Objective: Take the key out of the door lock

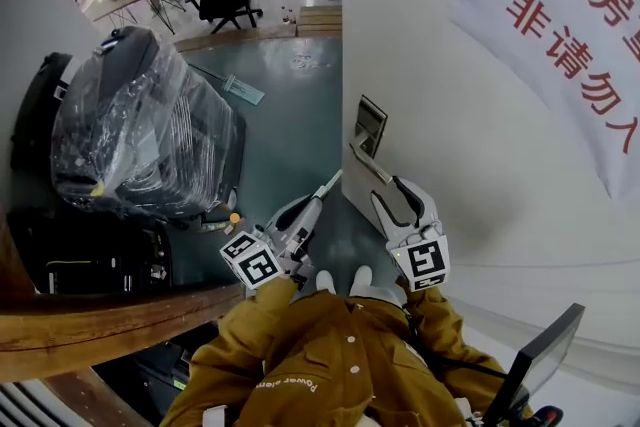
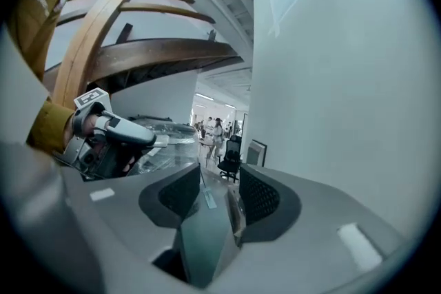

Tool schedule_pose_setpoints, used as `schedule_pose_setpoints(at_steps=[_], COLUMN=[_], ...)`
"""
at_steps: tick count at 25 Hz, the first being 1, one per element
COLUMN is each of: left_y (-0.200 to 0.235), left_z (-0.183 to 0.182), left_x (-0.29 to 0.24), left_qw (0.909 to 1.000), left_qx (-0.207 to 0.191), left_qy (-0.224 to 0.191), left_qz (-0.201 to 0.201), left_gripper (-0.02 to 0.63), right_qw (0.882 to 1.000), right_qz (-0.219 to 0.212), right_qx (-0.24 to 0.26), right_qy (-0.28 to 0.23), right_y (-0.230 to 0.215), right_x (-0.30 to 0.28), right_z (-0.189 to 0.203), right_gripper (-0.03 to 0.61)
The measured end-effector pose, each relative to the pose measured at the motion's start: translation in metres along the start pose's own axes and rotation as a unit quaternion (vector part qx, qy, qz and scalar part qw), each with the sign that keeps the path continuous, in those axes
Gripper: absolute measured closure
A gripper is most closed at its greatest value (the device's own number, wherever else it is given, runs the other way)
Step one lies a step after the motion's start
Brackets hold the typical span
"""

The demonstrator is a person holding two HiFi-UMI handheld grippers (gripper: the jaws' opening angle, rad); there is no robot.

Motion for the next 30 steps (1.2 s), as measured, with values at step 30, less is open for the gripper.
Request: schedule_pose_setpoints(at_steps=[30], left_y=[-0.084], left_z=[0.015], left_x=[0.004], left_qw=[0.969], left_qx=[-0.245], left_qy=[-0.014], left_qz=[-0.032], left_gripper=[0.592], right_qw=[0.996], right_qz=[0.008], right_qx=[-0.072], right_qy=[-0.05], right_y=[0.003], right_x=[0.053], right_z=[-0.023], right_gripper=[0.574])
Point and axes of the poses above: the fingertips, and each gripper's own axes: x backward along the fingers, y to its left, z out of its underside, the point moved 3 cm from there along x, backward along the fingers, and after that the axes turned 3 degrees about -z, right-handed, at the moved point
